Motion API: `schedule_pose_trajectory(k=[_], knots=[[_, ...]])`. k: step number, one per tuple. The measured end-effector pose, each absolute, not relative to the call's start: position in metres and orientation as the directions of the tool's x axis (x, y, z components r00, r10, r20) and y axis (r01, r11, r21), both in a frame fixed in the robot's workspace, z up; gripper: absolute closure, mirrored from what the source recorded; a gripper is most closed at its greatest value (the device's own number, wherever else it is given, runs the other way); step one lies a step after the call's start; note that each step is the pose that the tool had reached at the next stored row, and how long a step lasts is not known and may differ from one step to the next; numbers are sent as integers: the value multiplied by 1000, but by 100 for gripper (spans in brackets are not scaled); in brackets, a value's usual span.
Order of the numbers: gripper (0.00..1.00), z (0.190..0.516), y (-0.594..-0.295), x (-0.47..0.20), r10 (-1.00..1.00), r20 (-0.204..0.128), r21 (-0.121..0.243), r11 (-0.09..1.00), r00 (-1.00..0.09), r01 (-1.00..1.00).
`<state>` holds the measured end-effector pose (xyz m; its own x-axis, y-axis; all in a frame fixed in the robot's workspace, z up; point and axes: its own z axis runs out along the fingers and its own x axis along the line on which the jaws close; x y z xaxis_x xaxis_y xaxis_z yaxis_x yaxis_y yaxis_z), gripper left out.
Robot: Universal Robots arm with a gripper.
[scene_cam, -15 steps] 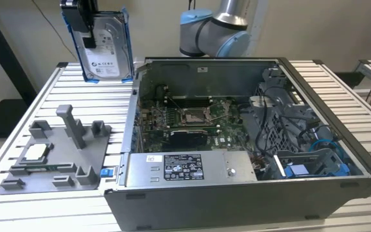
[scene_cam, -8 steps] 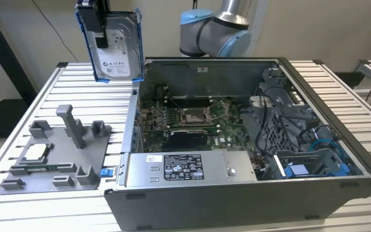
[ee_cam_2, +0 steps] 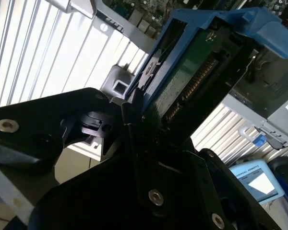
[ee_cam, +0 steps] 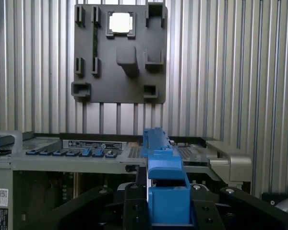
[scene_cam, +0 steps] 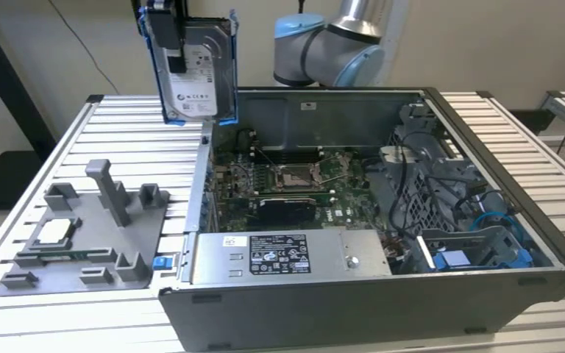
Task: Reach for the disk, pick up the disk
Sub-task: 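Pick up the disk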
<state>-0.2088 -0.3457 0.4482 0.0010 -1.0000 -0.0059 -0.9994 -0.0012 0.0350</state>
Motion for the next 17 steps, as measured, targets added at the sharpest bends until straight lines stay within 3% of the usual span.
schedule_pose_trajectory(k=[17], knots=[[100, 448, -347, -148, -1000, -6, 47, -1, 1, -999]])
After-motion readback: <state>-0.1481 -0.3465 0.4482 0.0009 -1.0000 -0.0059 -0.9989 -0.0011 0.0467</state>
